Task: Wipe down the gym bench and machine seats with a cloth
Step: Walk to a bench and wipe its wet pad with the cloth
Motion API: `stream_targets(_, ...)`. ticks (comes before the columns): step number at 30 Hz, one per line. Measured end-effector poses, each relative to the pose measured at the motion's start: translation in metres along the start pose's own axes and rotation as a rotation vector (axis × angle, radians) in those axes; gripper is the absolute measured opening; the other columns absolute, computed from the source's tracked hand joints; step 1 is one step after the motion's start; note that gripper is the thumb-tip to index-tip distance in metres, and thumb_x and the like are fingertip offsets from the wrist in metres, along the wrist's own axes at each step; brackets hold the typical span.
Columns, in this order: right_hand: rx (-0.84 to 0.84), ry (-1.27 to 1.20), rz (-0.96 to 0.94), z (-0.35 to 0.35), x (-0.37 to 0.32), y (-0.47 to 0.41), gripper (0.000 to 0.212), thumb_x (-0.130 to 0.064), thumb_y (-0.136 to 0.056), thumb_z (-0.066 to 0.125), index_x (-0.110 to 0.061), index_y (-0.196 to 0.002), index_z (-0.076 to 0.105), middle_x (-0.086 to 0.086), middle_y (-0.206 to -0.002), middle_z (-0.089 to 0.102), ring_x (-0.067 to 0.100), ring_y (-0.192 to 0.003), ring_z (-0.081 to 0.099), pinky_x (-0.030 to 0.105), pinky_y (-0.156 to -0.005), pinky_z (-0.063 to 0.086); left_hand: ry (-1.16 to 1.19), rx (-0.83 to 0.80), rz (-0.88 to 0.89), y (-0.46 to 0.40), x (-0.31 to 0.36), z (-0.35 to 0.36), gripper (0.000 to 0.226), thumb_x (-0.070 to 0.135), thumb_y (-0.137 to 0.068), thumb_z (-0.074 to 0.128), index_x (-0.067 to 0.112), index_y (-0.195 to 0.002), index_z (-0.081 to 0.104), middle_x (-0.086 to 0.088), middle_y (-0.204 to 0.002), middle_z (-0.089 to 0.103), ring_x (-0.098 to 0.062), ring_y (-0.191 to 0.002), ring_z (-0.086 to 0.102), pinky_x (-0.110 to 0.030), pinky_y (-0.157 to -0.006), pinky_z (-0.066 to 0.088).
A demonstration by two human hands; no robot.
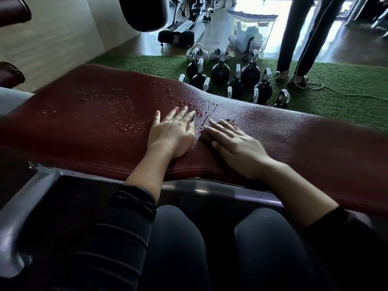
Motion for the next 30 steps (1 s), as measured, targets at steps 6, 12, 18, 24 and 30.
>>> stream_targets(6,0.046,0.109,-0.321,0.002,0.005,0.056,0.049,-0.037,-0.1,0.026,-0.027,-0.148,0.026,-0.006,-0.156,0.021,0.014,-0.145,0.014,0.038,-0.119,0.017,0.02,0.031,0.007,-0.001,-0.002,0.0,0.05,0.04,-0.102,0.023,0.037,-0.152,0.019,0.016,-0.16,0.009,-0.006,-0.148,0.005,-0.043,-0.12,-0.006)
stream_targets(12,-0.01,-0.027,-0.277,-0.019,0.051,0.057,0.047,-0.04,-0.099,0.028,-0.028,-0.145,0.033,-0.01,-0.154,0.026,0.009,-0.145,0.015,0.031,-0.118,0.015,0.03,0.048,-0.02,0.0,0.0,0.0,0.051,0.042,-0.101,0.026,0.036,-0.152,0.02,0.009,-0.162,0.008,-0.008,-0.148,0.004,-0.042,-0.12,-0.006)
stream_targets(18,0.099,-0.187,-0.023,-0.013,0.047,0.02,0.041,-0.048,-0.095,0.037,-0.043,-0.135,0.044,-0.014,-0.133,0.034,0.004,-0.124,0.04,0.033,-0.106,0.038,-0.018,0.048,-0.096,0.001,0.0,0.001,0.058,0.046,-0.1,0.025,0.03,-0.154,0.014,0.004,-0.163,0.003,-0.012,-0.149,-0.001,-0.041,-0.119,-0.009)
stream_targets(24,0.191,-0.23,-0.004,-0.006,0.03,0.012,0.043,-0.047,-0.09,0.04,-0.042,-0.133,0.047,-0.014,-0.13,0.048,0.01,-0.128,0.042,0.039,-0.107,0.038,-0.05,-0.023,-0.123,-0.009,-0.001,-0.002,0.057,0.049,-0.1,0.02,0.036,-0.154,0.006,0.007,-0.162,-0.003,-0.012,-0.149,-0.004,-0.044,-0.118,-0.008)
stream_targets(30,-0.006,-0.079,0.061,-0.002,0.027,-0.001,0.049,-0.056,-0.089,0.018,-0.055,-0.138,0.015,-0.027,-0.152,0.013,-0.003,-0.143,-0.002,0.027,-0.119,0.002,-0.064,-0.051,-0.139,-0.035,-0.011,-0.006,0.055,0.052,-0.099,0.017,0.044,-0.152,0.003,0.008,-0.162,-0.006,-0.012,-0.149,-0.005,-0.048,-0.118,-0.009)
Point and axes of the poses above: each hand's wrist, its own y-axis away from the middle knuckle, its own z-axis out of the palm, x = y × z, the point moved 1 cm from there along -y, towards the middle knuckle
